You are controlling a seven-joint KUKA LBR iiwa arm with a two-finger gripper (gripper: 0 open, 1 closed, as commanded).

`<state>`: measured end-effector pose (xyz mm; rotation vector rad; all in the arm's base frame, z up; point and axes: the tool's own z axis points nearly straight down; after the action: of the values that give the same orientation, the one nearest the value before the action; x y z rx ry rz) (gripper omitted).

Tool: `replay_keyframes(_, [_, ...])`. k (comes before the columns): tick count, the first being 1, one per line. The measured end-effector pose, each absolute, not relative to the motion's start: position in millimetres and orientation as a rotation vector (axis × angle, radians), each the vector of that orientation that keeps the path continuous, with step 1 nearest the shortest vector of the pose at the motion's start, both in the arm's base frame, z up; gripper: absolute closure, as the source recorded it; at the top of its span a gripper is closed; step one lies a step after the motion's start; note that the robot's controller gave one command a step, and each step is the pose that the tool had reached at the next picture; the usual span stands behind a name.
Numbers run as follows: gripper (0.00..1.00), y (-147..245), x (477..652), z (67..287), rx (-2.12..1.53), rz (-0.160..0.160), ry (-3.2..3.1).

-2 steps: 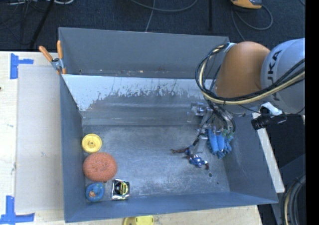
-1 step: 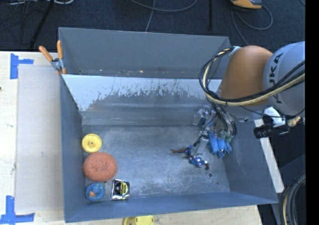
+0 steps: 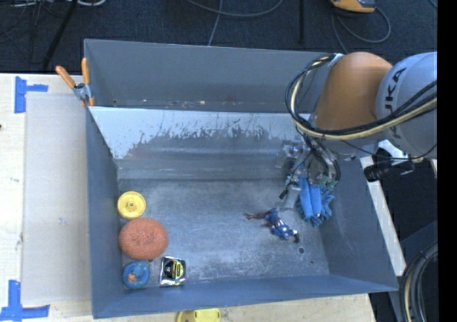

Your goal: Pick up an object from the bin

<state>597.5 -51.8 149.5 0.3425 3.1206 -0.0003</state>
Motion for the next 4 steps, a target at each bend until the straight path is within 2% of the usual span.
replay_keyframes(1, [0.0,-54,590.2,80,0.46,0.002,3.103])
replay_keyframes(2, [1.0,-50,590.0,53,0.595,0.01,3.083])
replay_keyframes(4, [1.0,-50,590.2,60,0.616,0.009,3.077])
